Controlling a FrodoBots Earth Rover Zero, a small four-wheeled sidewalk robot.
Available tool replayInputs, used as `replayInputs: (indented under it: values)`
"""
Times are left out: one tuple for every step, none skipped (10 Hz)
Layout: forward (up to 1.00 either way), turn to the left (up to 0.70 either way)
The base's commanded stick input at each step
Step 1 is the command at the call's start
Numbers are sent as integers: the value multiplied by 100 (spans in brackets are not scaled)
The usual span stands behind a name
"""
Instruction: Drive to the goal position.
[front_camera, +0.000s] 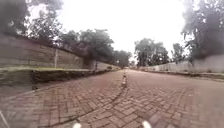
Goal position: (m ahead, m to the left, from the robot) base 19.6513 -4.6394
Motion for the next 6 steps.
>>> replayInputs:
  values:
    - [0,50]
    - [0,50]
    - [0,50]
    - [0,50]
    - [0,50]
    - [0,34]
